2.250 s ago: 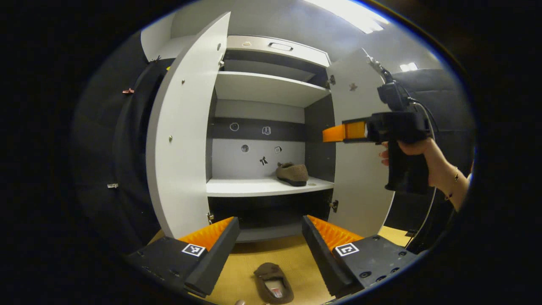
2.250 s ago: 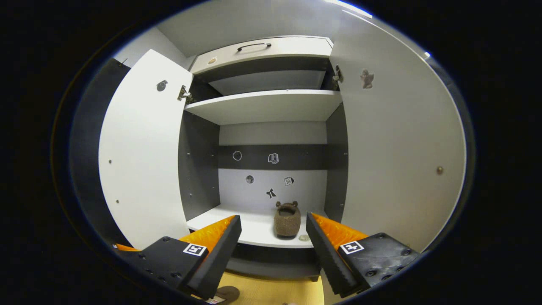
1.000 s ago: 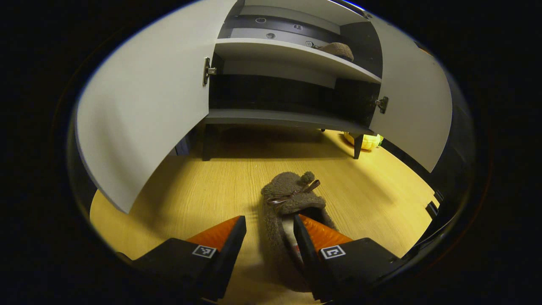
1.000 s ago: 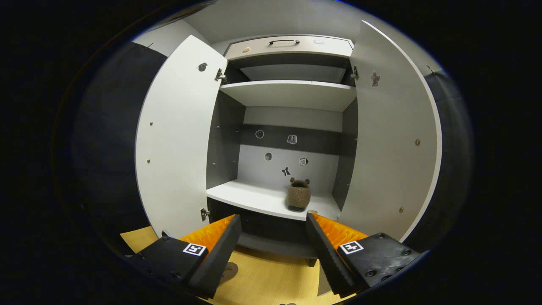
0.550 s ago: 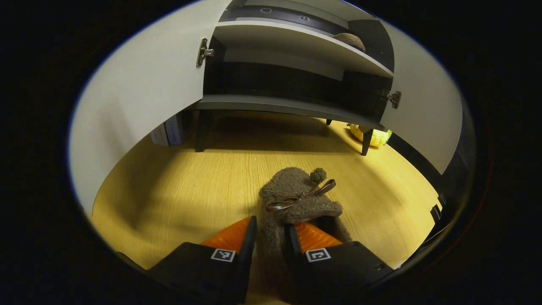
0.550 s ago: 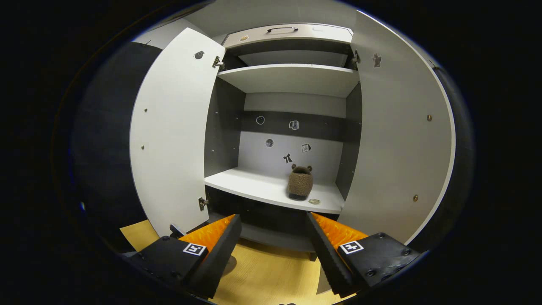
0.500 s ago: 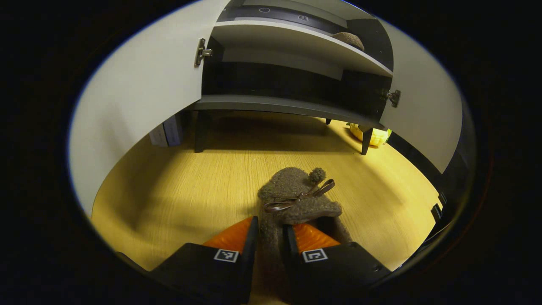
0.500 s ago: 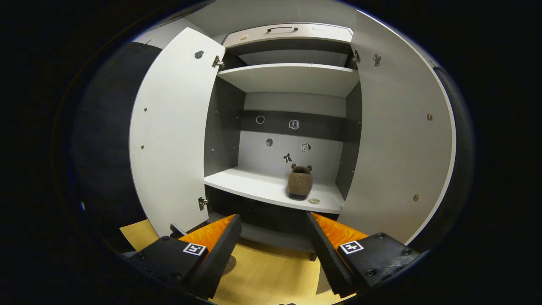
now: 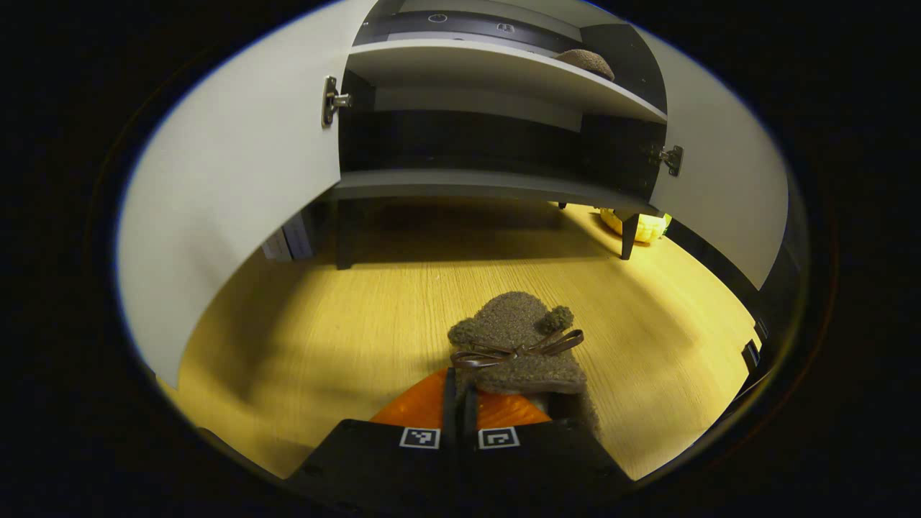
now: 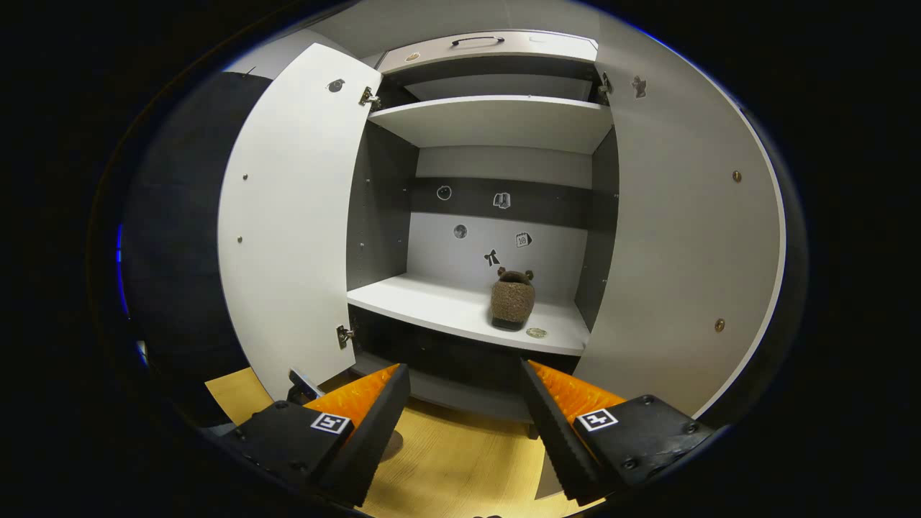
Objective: Grab one shoe with the right hand and put it into the shoe cabinet, grab the other shoe with the left hand and put it into the shoe cabinet; then close the right door with the right hand and the left door with the left hand.
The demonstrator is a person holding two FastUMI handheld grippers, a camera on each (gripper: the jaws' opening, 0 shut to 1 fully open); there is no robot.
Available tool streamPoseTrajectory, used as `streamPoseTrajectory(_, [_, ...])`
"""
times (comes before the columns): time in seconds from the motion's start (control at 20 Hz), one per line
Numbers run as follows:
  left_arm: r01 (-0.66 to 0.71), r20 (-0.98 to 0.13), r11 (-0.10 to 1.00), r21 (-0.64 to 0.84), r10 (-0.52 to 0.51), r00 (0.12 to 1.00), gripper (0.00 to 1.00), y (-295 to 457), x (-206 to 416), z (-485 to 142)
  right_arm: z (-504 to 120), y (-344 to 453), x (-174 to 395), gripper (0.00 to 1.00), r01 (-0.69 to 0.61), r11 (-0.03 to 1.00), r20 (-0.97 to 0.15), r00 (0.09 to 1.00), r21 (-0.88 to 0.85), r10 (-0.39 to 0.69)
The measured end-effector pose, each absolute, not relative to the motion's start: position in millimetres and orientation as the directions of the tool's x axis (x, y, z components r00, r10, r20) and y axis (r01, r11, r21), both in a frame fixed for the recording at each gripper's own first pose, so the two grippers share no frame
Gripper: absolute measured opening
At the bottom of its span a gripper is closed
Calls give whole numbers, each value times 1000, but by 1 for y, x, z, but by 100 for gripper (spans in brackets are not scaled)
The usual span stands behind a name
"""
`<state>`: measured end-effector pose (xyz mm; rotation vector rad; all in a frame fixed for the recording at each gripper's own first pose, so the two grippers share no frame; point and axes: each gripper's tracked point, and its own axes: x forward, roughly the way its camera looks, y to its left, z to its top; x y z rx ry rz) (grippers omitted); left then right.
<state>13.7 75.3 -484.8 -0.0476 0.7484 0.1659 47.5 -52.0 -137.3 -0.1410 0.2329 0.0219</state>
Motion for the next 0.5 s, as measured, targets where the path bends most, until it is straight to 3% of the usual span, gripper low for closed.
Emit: streamPoseTrajectory(0.5, [-261,-550,964,47,243,799,5,78,2,-280,-115,-45,61,98,-112,989,-184,978,-97,93])
